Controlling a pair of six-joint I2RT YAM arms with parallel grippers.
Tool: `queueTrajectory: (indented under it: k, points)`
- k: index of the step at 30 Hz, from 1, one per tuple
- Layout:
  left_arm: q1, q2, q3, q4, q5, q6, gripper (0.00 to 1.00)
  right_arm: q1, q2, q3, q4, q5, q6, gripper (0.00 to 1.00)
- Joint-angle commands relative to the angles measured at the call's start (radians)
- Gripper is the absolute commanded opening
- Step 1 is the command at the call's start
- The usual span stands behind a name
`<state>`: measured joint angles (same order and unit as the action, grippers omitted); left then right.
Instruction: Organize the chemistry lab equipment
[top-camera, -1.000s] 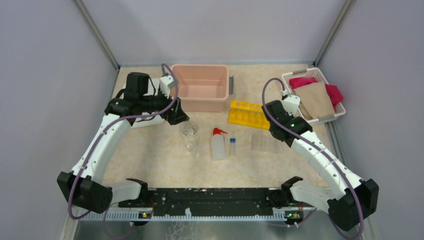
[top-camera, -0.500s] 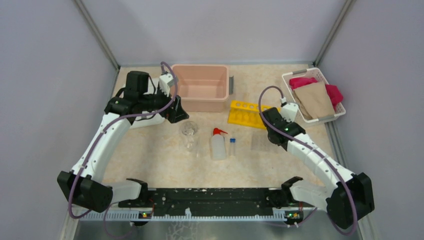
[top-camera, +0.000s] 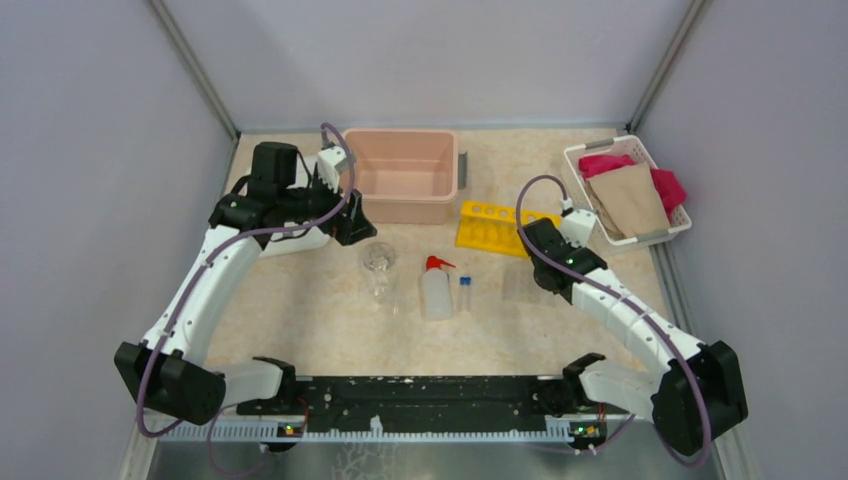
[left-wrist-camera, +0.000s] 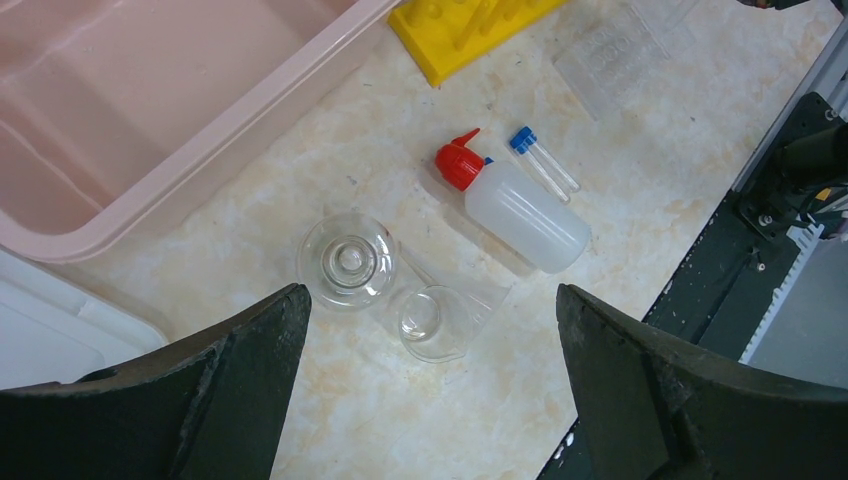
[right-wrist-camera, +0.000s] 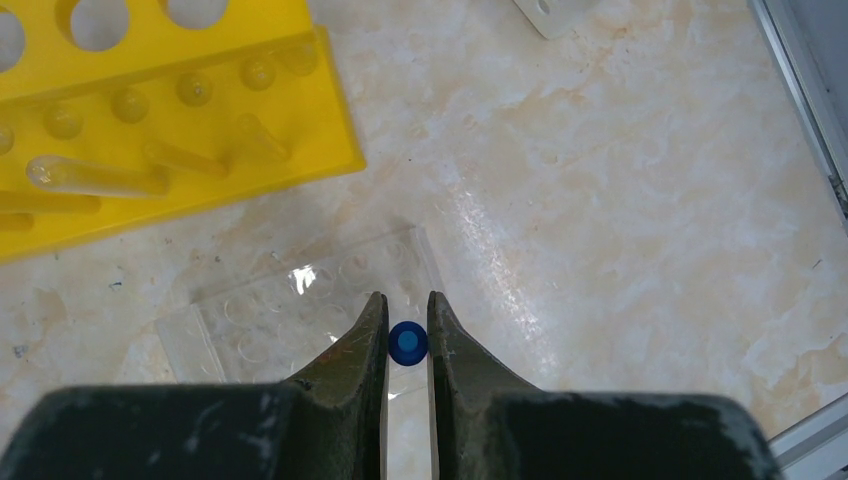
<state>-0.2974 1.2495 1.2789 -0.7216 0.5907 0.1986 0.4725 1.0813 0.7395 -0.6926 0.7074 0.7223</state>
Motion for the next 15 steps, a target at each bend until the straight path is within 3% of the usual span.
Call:
queueTrajectory:
  k: [1, 15]
  points:
    - [0.000, 0.004, 0.009, 0.021, -0.001, -0.008, 0.99, -0.009, -0.008, -0.003, 0.019, 0.035, 0.026, 0.00]
    - [0.000, -0.006, 0.013, 0.022, -0.015, -0.001, 0.99, -0.010, 0.016, -0.036, 0.045, -0.011, 0.028, 0.00]
